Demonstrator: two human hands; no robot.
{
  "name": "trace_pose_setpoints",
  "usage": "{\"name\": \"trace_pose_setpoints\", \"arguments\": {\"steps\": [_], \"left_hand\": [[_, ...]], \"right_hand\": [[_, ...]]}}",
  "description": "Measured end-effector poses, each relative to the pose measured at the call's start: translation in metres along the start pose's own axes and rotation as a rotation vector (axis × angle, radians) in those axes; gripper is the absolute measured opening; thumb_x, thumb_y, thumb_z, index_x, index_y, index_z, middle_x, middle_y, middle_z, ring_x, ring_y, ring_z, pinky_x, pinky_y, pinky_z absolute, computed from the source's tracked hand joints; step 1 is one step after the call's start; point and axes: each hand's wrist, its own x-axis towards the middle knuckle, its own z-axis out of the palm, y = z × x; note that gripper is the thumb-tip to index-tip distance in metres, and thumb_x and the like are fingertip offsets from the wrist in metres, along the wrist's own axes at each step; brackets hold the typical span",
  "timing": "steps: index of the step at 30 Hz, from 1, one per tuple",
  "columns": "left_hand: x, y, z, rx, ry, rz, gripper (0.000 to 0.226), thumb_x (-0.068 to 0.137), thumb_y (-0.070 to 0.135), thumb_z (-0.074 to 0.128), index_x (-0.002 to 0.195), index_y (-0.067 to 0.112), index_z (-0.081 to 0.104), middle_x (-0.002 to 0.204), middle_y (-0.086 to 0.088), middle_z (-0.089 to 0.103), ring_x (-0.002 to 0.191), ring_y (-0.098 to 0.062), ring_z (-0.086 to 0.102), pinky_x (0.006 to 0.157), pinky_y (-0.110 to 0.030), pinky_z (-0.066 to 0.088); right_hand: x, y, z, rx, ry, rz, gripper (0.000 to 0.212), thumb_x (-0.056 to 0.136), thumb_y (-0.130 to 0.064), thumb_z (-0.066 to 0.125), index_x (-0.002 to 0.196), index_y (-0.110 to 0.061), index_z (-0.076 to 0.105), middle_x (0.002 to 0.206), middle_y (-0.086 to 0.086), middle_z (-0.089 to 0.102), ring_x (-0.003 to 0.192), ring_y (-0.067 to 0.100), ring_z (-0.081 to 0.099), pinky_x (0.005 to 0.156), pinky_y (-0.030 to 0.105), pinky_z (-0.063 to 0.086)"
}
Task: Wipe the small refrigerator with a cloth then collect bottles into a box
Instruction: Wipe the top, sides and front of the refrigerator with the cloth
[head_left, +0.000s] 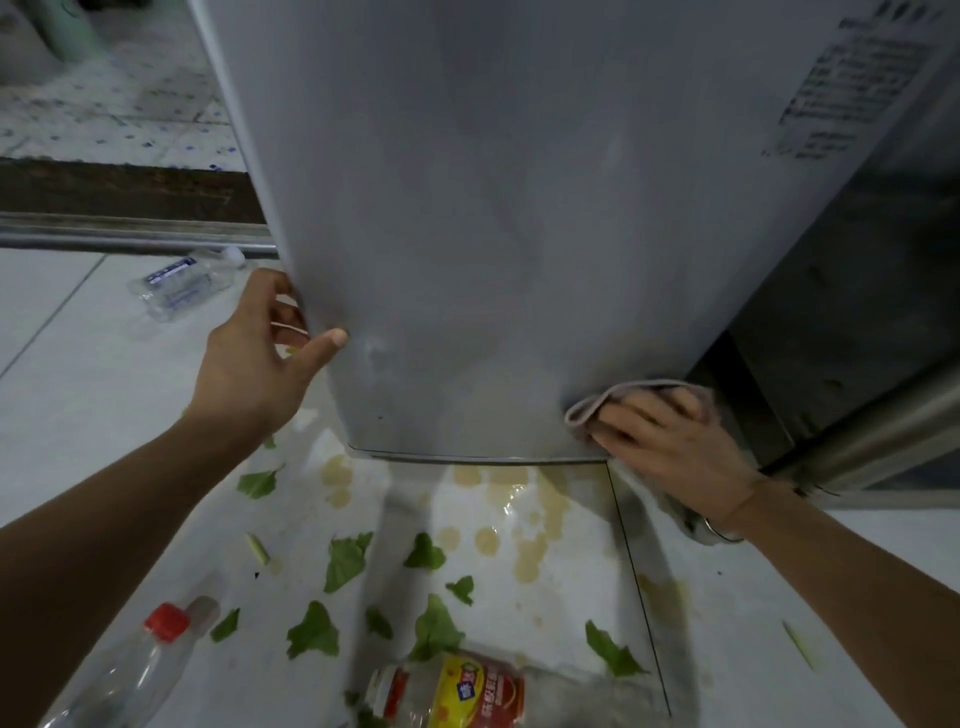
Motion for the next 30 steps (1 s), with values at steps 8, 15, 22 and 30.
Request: {"name": "trace_pose_setpoints", "arguments": {"steps": [8,15,22,30], "left_hand": [[-0.012,-0.032,0.016,0.026,-0.09,-0.024,0.029,0.083,0.031,0.066,0.104,0.022,0.047,0.094,0.001,0.063,0.084,-0.018,0.063,0.066,-0.031,0.047],[-0.005,-0.038,0.022,0.042,-0.09,-0.029,0.028,0.083,0.036,0.066,0.097,0.023,0.046,0.082,0.009,0.058,0.081,-0.02,0.061,0.072,-0.036,0.052],[0.0,-0.038,0.02,0.011,-0.126,-0.05,0.028,0.081,0.04,0.066,0.097,0.028,0.046,0.082,0.02,0.055,0.075,0.0,0.057,0.06,-0.025,0.048],[0.001,-0.046,0.009,-0.13,-0.239,0.002,0.026,0.083,0.008,0.065,0.098,0.023,0.049,0.09,0.008,0.059,0.083,-0.014,0.063,0.069,-0.021,0.048]], "right_hand": [[0.018,-0.004,-0.002,0.171,0.333,0.416,0.047,0.08,-0.004,0.066,0.12,-0.023,0.05,0.113,0.015,0.043,0.095,0.036,0.041,0.068,0.043,0.052],[0.024,-0.044,0.017,0.22,-0.069,0.099,0.077,0.04,-0.002,0.088,0.112,-0.02,0.07,0.102,0.013,0.061,0.078,0.031,0.062,0.065,0.037,0.057],[0.068,-0.051,-0.003,0.171,0.361,0.211,0.04,0.089,0.001,0.052,0.126,-0.017,0.054,0.113,0.011,0.043,0.084,0.031,0.043,0.076,0.041,0.046],[0.122,-0.119,0.0,0.136,0.272,-0.048,0.031,0.085,-0.011,0.05,0.103,-0.015,0.075,0.098,-0.002,0.073,0.063,0.018,0.06,0.061,0.029,0.049]]}}
